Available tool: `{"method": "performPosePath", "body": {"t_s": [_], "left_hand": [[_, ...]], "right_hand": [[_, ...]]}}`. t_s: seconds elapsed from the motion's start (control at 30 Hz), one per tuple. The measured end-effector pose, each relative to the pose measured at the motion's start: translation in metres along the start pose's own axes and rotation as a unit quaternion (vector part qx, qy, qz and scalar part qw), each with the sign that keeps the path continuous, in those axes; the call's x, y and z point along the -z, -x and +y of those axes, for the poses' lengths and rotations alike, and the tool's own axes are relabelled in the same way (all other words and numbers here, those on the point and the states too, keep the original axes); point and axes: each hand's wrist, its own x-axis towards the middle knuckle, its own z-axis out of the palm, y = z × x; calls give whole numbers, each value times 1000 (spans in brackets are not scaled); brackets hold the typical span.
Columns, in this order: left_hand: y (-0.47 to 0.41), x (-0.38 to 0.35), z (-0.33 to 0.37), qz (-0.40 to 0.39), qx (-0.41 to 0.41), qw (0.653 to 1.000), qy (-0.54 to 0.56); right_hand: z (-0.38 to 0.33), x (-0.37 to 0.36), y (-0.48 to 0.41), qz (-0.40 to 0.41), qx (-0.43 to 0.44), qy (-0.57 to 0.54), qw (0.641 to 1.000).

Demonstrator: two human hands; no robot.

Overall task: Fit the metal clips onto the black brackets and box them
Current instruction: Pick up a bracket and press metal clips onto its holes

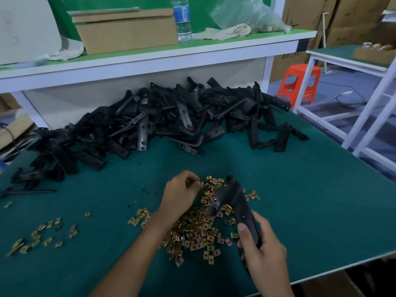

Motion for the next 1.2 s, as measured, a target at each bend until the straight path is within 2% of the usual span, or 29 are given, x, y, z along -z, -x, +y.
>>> {"method": "performPosePath", "body": {"t_s": [0.07, 0.17, 0.33, 0.47, 0.6, 0.83, 1.03, 1.2], "left_hand": [[13, 13, 0, -5, 24, 996, 83], [32, 33, 2, -14, 14, 985, 172], [50, 51, 0, 3, 61, 964, 260], [60, 53, -2, -4, 94, 938, 334], [69, 45, 5, -23, 75, 943, 325], [77, 30, 12, -47, 107, 935, 334], [83, 26, 14, -41, 131, 912, 386], [85, 28, 13, -41, 128, 918, 374]], "right_hand": [[0, -1, 0, -6, -1, 5, 1000], [-6, -3, 0, -19, -7, -3, 1000], [-14, -12, 5, -42, -14, -43, 998], [-11, -16, 11, -50, 23, -14, 998], [-9, -15, 11, -50, 39, 2, 998], [-8, -15, 12, -42, 57, 6, 997], [-7, -16, 12, -35, 67, 10, 997], [-7, -15, 12, -33, 79, 14, 996]]}}
